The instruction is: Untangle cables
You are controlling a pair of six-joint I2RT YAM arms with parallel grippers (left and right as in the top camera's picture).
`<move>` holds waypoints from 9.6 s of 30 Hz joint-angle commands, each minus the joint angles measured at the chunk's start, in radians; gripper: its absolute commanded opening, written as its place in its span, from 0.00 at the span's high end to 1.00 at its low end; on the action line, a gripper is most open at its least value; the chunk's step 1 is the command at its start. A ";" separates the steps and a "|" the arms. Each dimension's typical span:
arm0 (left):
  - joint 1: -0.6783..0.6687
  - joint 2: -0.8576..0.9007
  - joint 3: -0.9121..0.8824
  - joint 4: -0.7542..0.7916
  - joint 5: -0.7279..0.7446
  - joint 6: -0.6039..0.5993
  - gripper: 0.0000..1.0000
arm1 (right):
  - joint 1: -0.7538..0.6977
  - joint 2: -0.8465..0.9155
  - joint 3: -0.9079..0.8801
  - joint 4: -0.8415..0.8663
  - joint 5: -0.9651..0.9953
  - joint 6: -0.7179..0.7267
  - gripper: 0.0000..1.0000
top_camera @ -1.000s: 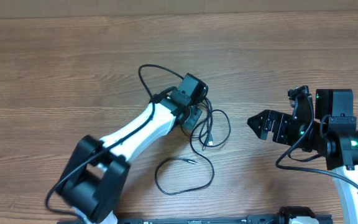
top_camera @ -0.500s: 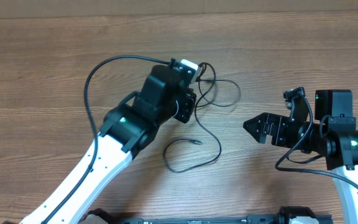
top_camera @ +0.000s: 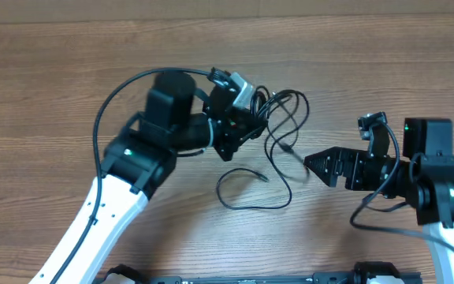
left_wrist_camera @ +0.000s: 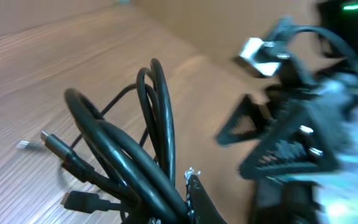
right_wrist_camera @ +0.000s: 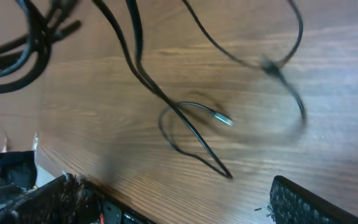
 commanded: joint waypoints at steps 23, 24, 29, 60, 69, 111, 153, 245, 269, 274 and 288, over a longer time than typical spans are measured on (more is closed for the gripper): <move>0.066 -0.021 0.024 0.267 0.522 0.089 0.96 | -0.003 -0.108 -0.003 0.207 -0.631 -0.010 0.04; 0.066 -0.021 0.024 0.273 0.523 0.088 0.96 | -0.003 -0.108 -0.003 0.212 -0.637 -0.010 0.04; 0.034 -0.021 0.024 0.301 0.523 0.089 0.96 | -0.003 -0.108 -0.003 0.220 -0.639 -0.010 0.04; -0.085 -0.021 0.023 0.251 0.559 -0.013 0.96 | -0.003 -0.105 -0.003 0.413 -0.394 -0.032 0.12; -0.071 -0.021 0.023 0.190 0.390 -0.014 0.96 | -0.003 -0.105 -0.003 0.307 -0.265 -0.030 0.12; -0.180 -0.021 0.023 0.296 0.351 -0.362 0.96 | -0.003 -0.105 -0.003 0.306 -0.322 -0.142 0.30; -0.157 0.037 0.023 0.320 0.600 -0.331 0.96 | -0.003 -0.105 -0.003 0.383 -0.526 -0.168 0.68; -0.347 0.161 0.023 0.186 -0.193 -0.343 0.96 | -0.002 -0.106 -0.003 0.010 0.196 -0.011 0.96; -0.344 0.161 0.023 0.399 -0.057 -0.605 0.96 | -0.002 -0.106 -0.004 -0.014 0.227 -0.045 0.96; -0.340 0.161 0.023 0.437 -0.057 -0.696 0.96 | -0.002 -0.106 -0.004 -0.014 0.234 -0.045 0.96; -0.240 0.161 0.023 0.441 -0.041 -1.143 0.96 | -0.002 -0.106 -0.004 -0.014 0.234 -0.045 0.96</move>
